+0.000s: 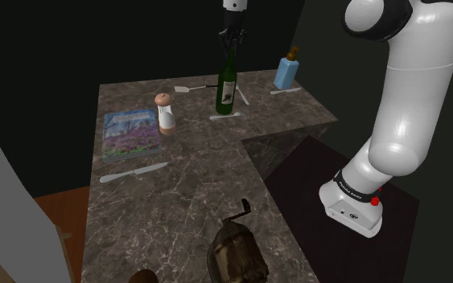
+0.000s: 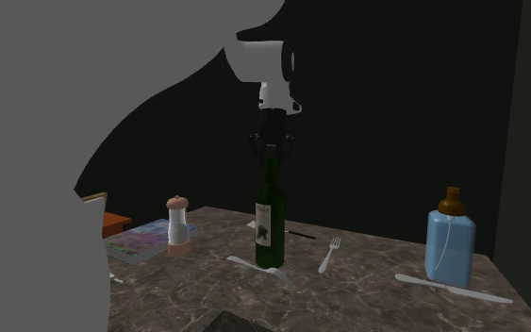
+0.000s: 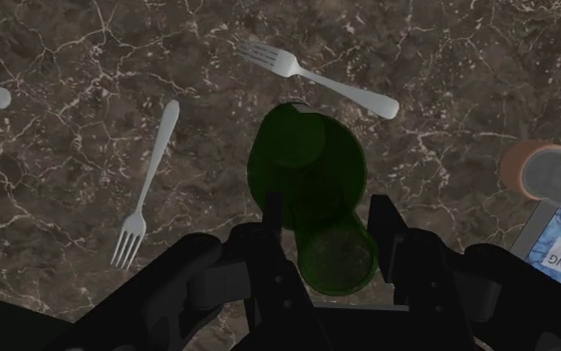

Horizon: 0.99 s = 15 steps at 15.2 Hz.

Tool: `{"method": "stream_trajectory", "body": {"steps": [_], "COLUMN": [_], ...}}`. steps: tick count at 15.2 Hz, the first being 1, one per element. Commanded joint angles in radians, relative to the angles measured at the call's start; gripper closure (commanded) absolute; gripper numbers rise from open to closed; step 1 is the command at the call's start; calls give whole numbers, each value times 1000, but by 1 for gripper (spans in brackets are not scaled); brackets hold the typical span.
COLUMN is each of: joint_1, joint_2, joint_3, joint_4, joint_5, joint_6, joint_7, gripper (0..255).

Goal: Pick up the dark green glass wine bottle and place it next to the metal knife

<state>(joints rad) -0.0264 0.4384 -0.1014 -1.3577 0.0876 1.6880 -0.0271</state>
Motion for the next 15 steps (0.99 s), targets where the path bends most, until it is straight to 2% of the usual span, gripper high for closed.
{"method": "stream_trajectory", "body": {"steps": [1, 8, 15], "joint_1": [0, 0, -4], "joint_2": [0, 0, 5], "joint_3": [0, 0, -1], "joint_4": [0, 0, 102], "joint_5": [0, 0, 0], "joint_6": [0, 0, -97], "joint_7": [0, 0, 5], "gripper": [255, 255, 255]}}
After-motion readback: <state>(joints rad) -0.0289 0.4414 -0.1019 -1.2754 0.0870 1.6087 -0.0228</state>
